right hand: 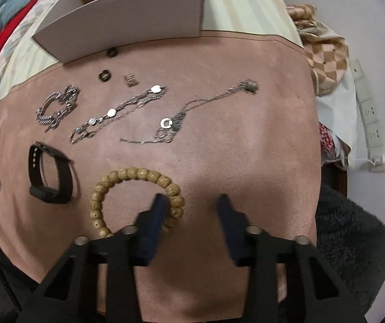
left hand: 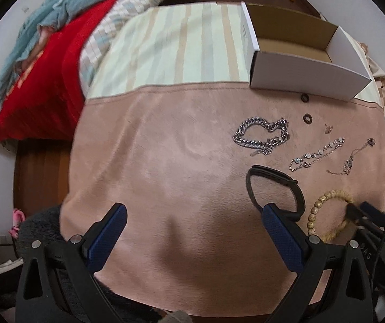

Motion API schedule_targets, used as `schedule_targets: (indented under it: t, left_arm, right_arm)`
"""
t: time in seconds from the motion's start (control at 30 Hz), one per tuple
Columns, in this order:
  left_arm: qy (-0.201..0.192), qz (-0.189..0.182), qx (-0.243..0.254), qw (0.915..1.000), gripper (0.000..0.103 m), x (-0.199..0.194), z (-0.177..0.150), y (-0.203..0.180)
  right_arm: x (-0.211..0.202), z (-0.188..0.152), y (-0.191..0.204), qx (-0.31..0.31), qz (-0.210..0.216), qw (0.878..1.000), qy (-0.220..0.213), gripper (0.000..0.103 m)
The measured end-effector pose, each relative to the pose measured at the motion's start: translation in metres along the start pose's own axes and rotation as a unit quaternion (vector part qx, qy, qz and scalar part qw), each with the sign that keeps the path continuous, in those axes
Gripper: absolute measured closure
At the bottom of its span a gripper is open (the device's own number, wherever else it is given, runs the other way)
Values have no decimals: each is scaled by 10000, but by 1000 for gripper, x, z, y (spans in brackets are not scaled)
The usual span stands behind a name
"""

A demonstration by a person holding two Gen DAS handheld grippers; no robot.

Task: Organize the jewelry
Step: 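Grasp the black watch band with the left tool while the right tool grasps the wooden bead bracelet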

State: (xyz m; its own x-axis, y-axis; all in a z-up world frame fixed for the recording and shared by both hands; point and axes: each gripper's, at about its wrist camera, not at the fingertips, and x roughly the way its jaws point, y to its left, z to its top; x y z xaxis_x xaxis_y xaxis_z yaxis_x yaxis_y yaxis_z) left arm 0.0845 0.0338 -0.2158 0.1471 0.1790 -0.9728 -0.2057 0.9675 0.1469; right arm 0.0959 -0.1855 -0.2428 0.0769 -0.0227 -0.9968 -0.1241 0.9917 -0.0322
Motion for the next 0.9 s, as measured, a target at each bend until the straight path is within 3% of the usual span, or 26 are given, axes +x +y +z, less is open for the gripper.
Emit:
schedule_targets:
  t: [0.03, 0.3, 0.37, 0.43, 0.47, 0.53, 0.63, 0.9]
  left_arm:
    - [62, -66, -27, 10000, 0, 4, 2, -1]
    - [551, -578, -172, 9967, 4, 38, 12, -14]
    - [668, -750, -134, 9949, 22, 46, 15, -20]
    - [790, -944, -41, 9924, 50, 54, 16, -29]
    - [778, -959, -8, 9923, 54, 55, 17, -32]
    - [535, -880, 158, 9946, 75, 51, 18, -39]
    - [480, -956, 189, 9941, 98, 49, 21, -43]
    - [69, -995, 215, 9948, 101, 18, 26, -42]
  right_arm:
    - [0, 0, -1, 5, -66, 10000, 18, 94]
    - [0, 4, -35, 381, -57, 9992, 88, 94]
    - [1, 5, -35, 370, -47, 9993, 79, 94]
    - [1, 5, -33, 327, -62, 9994, 62, 93]
    - [0, 5, -32, 313, -62, 9995, 57, 93]
    - [0, 7, -31, 295, -31, 9995, 68, 93]
    - [1, 8, -28, 272, -8, 9996, 75, 93]
    - [-20, 12, -24, 285, 304, 9990, -180, 94]
